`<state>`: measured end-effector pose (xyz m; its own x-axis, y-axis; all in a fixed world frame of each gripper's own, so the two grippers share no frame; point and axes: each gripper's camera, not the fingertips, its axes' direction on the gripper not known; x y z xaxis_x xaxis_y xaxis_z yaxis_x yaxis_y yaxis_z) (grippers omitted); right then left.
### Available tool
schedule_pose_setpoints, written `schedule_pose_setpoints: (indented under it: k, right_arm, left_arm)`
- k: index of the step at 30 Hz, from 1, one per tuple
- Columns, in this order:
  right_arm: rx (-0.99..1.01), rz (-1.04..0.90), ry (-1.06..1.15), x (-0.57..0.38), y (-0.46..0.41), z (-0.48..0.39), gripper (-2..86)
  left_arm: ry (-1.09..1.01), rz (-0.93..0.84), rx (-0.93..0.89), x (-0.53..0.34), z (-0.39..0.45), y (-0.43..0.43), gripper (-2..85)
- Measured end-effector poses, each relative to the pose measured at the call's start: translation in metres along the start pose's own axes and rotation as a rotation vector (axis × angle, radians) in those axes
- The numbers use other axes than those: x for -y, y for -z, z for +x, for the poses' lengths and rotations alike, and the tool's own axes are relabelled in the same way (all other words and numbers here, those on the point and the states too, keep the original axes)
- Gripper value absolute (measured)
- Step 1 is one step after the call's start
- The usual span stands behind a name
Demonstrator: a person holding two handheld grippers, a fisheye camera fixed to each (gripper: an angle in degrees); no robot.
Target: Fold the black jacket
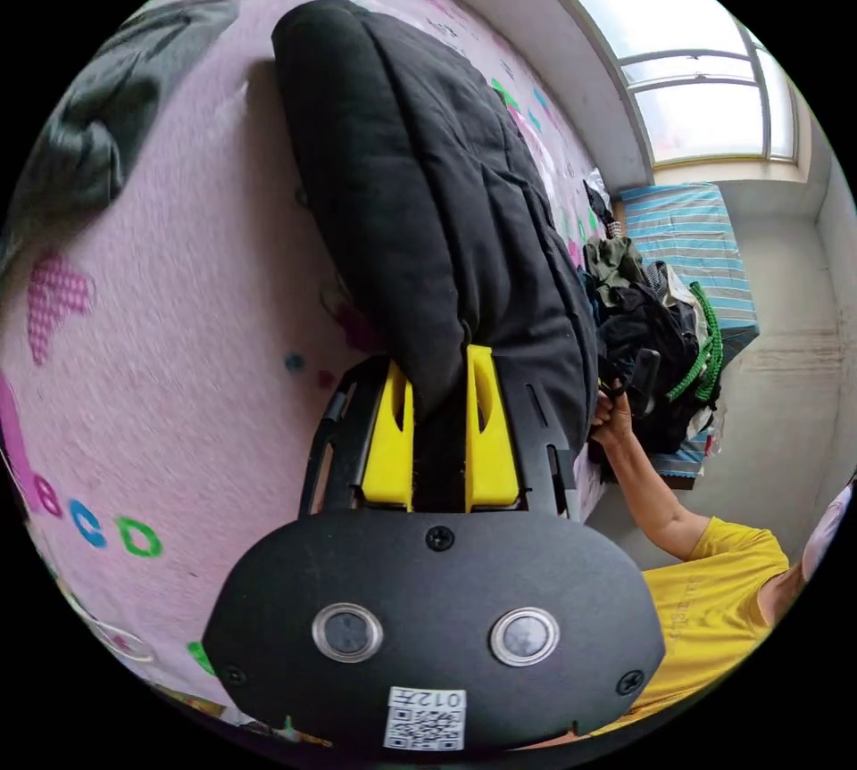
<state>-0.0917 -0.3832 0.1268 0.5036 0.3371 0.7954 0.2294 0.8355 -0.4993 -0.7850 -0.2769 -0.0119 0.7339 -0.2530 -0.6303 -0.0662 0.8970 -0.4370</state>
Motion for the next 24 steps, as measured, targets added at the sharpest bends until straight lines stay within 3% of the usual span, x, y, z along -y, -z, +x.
schedule_pose_setpoints:
  k: [7, 15, 19, 24]
  right_arm:
    - [0.072, 0.123, -0.057, 0.057, -0.107, -0.043, 4.9]
    - [0.050, 0.100, 0.000, 0.084, -0.193, -0.097, 6.3]
    - [0.027, 0.081, 0.038, 0.060, -0.190, -0.115, 7.5]
    - [-0.061, 0.138, 0.136, -0.001, -0.148, -0.152, 4.6]
  left_arm:
    - [-0.032, 0.050, 0.299, 0.118, 0.041, -0.001, 9.6]
    - [-0.193, 0.120, 1.015, 0.161, 0.139, -0.063, 2.9]
    - [-0.286, 0.247, 1.099, 0.127, 0.193, -0.082, 0.6]
    - [-0.461, 0.142, 0.957, 0.058, 0.253, -0.143, -0.1]
